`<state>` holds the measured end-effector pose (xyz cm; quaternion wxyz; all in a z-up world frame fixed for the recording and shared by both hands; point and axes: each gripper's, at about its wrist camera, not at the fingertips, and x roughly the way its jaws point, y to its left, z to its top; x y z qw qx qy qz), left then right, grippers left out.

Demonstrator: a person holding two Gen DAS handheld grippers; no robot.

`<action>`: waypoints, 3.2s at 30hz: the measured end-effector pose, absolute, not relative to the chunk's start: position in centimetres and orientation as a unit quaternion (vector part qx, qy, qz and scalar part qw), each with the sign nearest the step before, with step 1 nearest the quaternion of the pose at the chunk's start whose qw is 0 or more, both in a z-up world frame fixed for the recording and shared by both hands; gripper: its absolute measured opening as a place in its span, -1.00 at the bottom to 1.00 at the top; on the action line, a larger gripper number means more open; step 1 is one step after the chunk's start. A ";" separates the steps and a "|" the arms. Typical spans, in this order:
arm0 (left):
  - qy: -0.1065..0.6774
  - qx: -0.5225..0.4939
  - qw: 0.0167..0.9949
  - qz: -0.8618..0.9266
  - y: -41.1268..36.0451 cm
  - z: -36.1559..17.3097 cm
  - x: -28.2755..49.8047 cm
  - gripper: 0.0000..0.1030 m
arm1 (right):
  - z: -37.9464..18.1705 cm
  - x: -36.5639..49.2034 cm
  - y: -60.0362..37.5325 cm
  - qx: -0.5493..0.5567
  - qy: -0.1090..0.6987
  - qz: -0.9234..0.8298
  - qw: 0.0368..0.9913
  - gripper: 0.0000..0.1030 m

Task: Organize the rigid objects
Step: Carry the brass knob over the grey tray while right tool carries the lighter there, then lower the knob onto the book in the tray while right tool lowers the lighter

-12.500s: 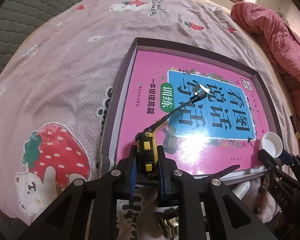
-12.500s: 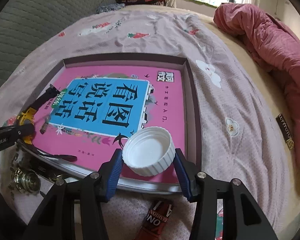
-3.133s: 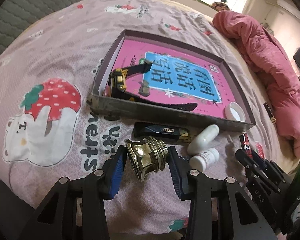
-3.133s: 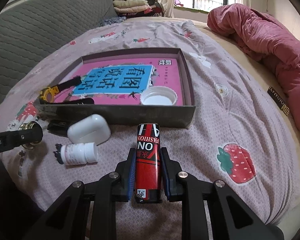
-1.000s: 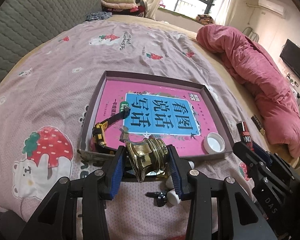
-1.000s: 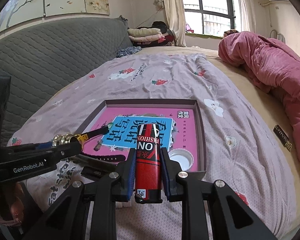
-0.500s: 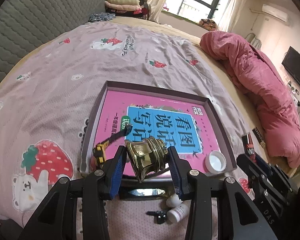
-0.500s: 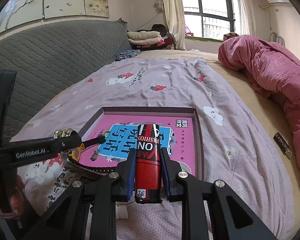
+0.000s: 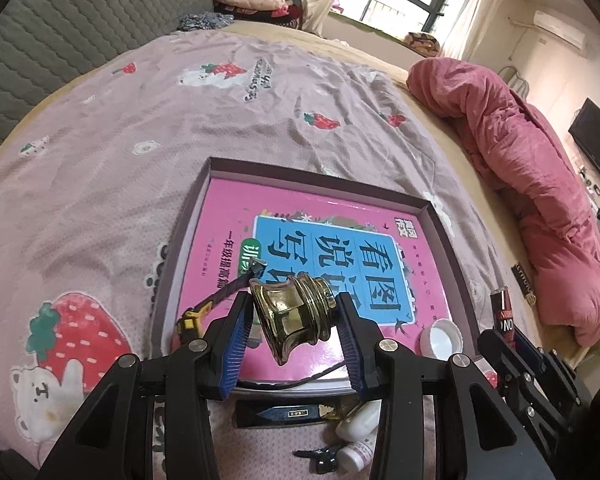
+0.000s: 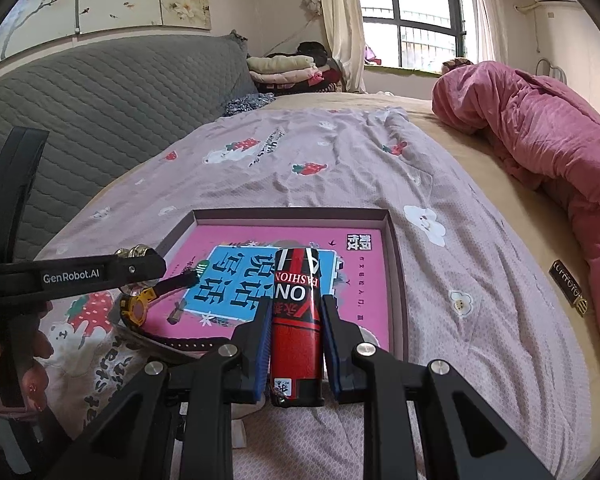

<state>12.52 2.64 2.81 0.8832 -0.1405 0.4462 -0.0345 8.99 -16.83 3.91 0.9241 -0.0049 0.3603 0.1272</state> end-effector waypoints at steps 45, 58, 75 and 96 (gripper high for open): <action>0.504 -0.131 0.854 -0.025 2.4 -2.8 14.4 -0.15 | 0.3 12.6 -15.6 -0.012 0.403 0.116 0.908 -0.55; 0.504 -0.121 0.855 -0.022 2.5 -2.9 14.0 -0.15 | -1.9 13.6 -14.2 -0.033 0.435 0.114 0.893 -0.55; 0.505 -0.123 0.854 -0.017 2.9 -3.0 13.7 -0.15 | -3.1 14.3 -14.7 -0.039 0.446 0.093 0.889 -0.59; 0.511 -0.124 0.850 -0.011 3.0 -3.1 13.6 -0.15 | -1.6 11.5 -15.3 -0.019 0.430 0.117 0.895 -0.59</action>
